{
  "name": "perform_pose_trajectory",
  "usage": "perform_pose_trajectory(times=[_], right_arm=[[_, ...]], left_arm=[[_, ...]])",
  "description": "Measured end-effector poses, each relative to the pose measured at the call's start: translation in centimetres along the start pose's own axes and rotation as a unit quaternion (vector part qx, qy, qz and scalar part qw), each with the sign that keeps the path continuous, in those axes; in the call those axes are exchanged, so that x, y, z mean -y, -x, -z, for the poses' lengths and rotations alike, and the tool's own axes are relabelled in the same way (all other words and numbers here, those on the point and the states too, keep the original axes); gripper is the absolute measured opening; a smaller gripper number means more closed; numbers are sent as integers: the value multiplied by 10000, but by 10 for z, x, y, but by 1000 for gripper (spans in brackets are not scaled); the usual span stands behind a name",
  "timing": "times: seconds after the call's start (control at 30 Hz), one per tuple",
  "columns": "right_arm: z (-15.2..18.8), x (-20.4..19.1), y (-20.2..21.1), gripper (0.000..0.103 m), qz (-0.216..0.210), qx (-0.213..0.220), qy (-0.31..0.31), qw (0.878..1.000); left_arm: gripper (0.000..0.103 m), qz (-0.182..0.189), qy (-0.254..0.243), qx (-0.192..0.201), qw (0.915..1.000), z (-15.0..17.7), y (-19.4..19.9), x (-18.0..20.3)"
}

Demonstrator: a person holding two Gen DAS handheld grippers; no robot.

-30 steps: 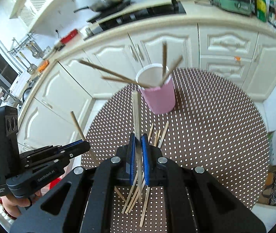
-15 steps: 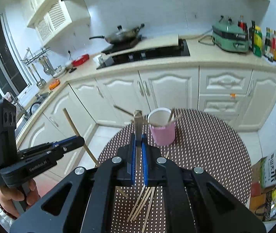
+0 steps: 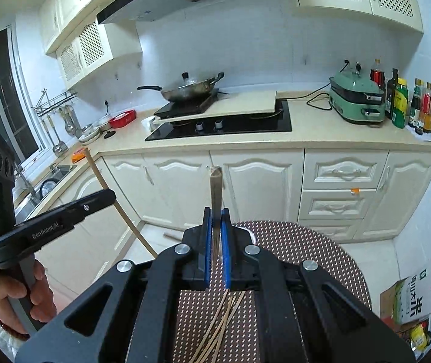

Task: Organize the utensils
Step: 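Lift the left gripper's chopstick above the pink cup while the right gripper carries its own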

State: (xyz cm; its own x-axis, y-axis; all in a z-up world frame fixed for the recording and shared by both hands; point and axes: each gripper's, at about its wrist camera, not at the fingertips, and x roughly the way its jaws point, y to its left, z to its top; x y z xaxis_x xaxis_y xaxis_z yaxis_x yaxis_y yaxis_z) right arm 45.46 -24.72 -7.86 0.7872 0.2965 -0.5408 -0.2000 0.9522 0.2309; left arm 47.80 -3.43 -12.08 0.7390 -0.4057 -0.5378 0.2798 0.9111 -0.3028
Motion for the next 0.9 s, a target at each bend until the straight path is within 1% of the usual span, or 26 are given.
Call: perform_pose_trajectory(times=[0.23, 0.37, 0.47, 0.6, 0.7, 0.9], right_arm=[[-21, 21, -24, 5, 45, 21, -79, 10000], [-26, 30, -39, 5, 56, -49, -106, 9999], [-27, 36, -52, 5, 58, -140, -124, 9998], [-24, 42, -67, 5, 40, -285, -165, 9994], [-20, 44, -78, 5, 21, -409, -174, 9990], [-15, 48, -89, 5, -21, -568, -216, 9981]], left_arm=[[5, -114, -55, 280, 9995, -30, -30, 6], [6, -167, -64, 270, 9995, -37, -54, 8], [6, -175, -73, 178, 9997, -39, -74, 8], [6, -254, -230, 6, 9994, -33, -98, 10], [6, -289, -279, -190, 9990, -24, -116, 8], [6, -315, -324, -581, 9973, -6, -139, -1]])
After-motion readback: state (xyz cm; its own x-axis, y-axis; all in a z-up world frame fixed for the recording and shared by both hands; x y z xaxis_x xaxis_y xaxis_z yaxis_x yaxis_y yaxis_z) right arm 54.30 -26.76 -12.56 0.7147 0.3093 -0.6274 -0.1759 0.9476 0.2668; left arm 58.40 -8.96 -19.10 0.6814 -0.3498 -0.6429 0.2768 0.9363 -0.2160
